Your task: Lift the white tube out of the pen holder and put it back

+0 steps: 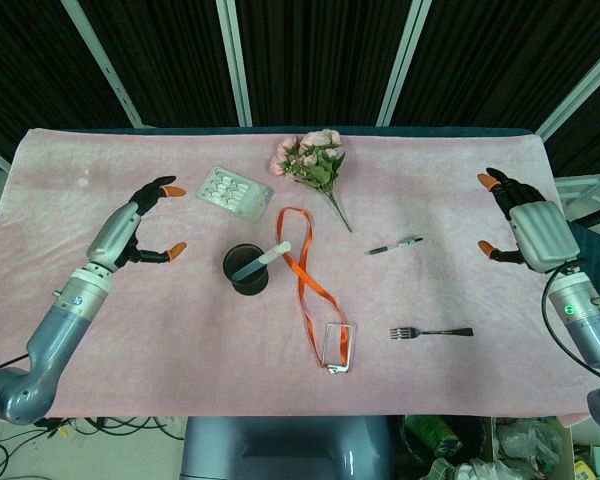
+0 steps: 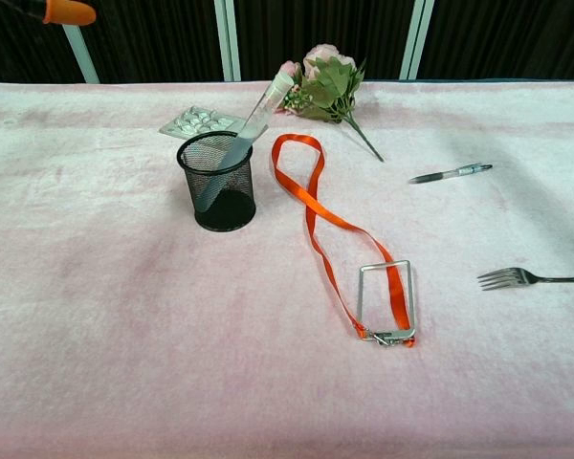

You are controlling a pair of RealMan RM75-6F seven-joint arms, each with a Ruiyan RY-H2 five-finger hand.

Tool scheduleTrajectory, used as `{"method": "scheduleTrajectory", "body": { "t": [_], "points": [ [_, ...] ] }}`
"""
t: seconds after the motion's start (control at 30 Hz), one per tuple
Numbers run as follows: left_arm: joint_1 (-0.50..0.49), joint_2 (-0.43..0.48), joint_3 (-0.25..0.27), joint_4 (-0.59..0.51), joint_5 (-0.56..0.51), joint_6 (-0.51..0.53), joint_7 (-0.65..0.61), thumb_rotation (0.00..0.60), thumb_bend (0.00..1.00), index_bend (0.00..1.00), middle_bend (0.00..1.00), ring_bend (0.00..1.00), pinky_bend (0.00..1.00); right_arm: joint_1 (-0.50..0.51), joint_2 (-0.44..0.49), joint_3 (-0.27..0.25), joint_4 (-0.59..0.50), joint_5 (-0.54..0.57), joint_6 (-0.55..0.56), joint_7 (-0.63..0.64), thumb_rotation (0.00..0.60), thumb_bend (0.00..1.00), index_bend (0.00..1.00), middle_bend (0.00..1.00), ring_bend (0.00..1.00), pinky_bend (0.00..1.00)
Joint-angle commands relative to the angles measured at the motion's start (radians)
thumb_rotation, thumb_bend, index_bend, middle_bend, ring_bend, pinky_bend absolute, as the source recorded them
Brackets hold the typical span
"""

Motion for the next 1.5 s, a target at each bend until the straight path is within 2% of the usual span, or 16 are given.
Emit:
{"method": "scheduleTrajectory", "body": {
  "t": [0.03,0.3,0.47,0.6,0.7,0.9,1.0,1.07,1.13,1.23,1.37,1.5],
  "points": [
    [-0.041,-0.014,-0.026,-0.006,-0.061,-0.030,0.040,0.600,0.27,0.21,0.06,0.00,0.00,0.011,-0.007,0.002,0.015,0.011,-0.011,0.007,0.600,0.15,0.00,0.04,0.13,0.18],
    [-0.043,0.011,-0.026,-0.050,-0.123,-0.052,0.031,0.600,0.27,0.23,0.07,0.00,0.00,0.031,-0.011,-0.008,0.056,0.030,-0.042,0.028,0.600,0.15,0.00,0.04,0.13,0.18],
    [-0.058,0.048,-0.031,-0.092,-0.236,-0.071,0.053,0.600,0.27,0.25,0.07,0.00,0.00,0.039,-0.005,-0.015,0.051,0.032,-0.051,0.030,0.600,0.15,0.00,0.04,0.13,0.18],
    [-0.043,0.105,0.000,-0.158,-0.284,-0.029,0.131,0.600,0.27,0.25,0.06,0.00,0.00,0.049,-0.005,-0.022,0.053,0.034,-0.068,0.031,0.600,0.15,0.00,0.04,0.13,0.18],
    [-0.052,0.115,0.015,-0.195,-0.344,0.011,0.191,0.600,0.27,0.25,0.06,0.00,0.00,0.047,-0.012,-0.025,0.064,0.047,-0.069,0.032,0.600,0.16,0.00,0.04,0.13,0.18],
    [-0.079,0.093,0.039,-0.217,-0.416,0.090,0.297,0.600,0.27,0.26,0.06,0.00,0.00,0.026,-0.020,-0.031,0.061,0.069,-0.034,-0.021,0.600,0.15,0.00,0.04,0.13,0.18],
    [-0.084,0.082,0.037,-0.222,-0.431,0.101,0.303,0.600,0.27,0.26,0.06,0.00,0.00,0.011,-0.018,-0.037,0.038,0.083,-0.021,-0.054,0.600,0.15,0.00,0.04,0.13,0.18],
    [-0.083,0.079,0.046,-0.226,-0.429,0.111,0.318,0.600,0.27,0.26,0.06,0.00,0.00,-0.023,-0.011,-0.046,0.004,0.097,0.025,-0.123,0.600,0.15,0.00,0.04,0.13,0.18],
    [-0.073,0.099,0.070,-0.276,-0.447,0.167,0.380,0.600,0.27,0.26,0.06,0.00,0.00,-0.128,0.007,-0.084,-0.095,0.100,0.150,-0.172,0.600,0.15,0.00,0.04,0.13,0.18],
    [-0.070,0.108,0.078,-0.321,-0.466,0.232,0.436,0.600,0.27,0.27,0.06,0.00,0.00,-0.220,-0.001,-0.129,-0.138,0.078,0.264,-0.211,0.600,0.15,0.00,0.04,0.13,0.18],
    [-0.077,0.111,0.068,-0.336,-0.505,0.253,0.459,0.600,0.27,0.28,0.06,0.00,0.00,-0.297,-0.044,-0.165,-0.116,0.053,0.369,-0.258,0.600,0.15,0.00,0.04,0.13,0.18],
    [-0.093,0.112,0.068,-0.337,-0.572,0.245,0.493,0.600,0.27,0.28,0.06,0.00,0.00,-0.364,-0.102,-0.212,-0.048,0.022,0.441,-0.346,0.600,0.15,0.00,0.04,0.13,0.18]
  ]
}}
